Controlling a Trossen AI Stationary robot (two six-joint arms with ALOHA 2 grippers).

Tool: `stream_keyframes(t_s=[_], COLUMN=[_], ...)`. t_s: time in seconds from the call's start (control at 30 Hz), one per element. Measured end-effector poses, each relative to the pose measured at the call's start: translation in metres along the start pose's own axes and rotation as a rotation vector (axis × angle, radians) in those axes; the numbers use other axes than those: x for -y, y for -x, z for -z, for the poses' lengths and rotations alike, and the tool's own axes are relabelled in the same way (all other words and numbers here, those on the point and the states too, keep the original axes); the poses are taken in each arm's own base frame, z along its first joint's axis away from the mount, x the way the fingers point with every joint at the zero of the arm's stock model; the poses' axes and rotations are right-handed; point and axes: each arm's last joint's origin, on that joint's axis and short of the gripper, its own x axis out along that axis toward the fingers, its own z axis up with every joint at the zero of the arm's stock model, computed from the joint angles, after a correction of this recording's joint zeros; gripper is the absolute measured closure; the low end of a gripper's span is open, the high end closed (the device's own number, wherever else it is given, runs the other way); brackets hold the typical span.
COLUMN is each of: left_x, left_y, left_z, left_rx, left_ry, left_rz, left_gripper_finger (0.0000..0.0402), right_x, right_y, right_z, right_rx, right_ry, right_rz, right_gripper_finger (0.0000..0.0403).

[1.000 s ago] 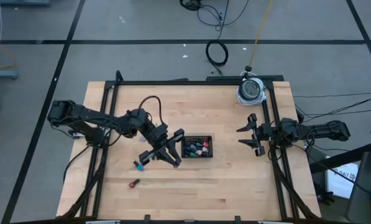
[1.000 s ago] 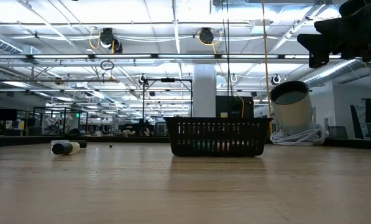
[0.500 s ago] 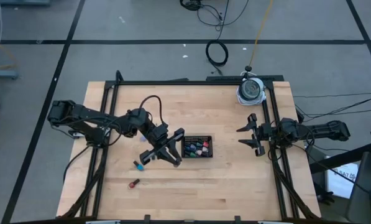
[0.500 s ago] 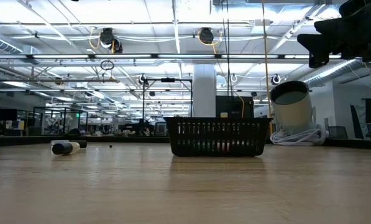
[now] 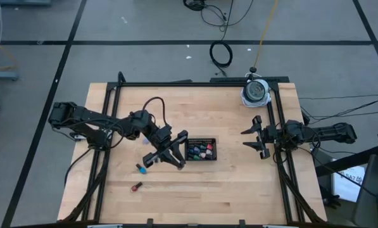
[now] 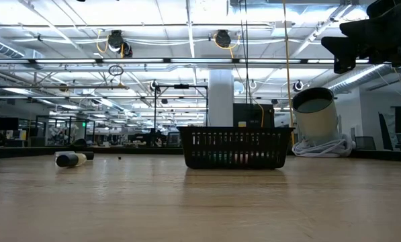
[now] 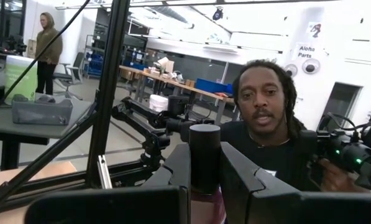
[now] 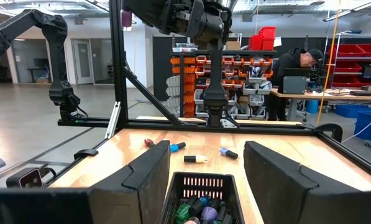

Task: Pick & Place Nail Polish
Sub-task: Put the purple nail polish into the black bin

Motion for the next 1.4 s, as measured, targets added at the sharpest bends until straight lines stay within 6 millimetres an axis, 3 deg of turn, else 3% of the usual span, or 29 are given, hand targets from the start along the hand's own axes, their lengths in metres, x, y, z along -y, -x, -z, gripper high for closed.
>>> stream_keyframes(t_s=[1.4], left_x=[-0.0019], left_y=[0.0001], left_z=[0.003], left_rx=[-0.016], left_ry=[0.033], left_rz=[-0.035], left_gripper_finger=[0.0364], right_x=[0.0], right_y=[0.0], right_z=[0.0], right_rx=[0.0], right_ry=[0.0], right_rz=[0.0], right_gripper_finger=[0.021])
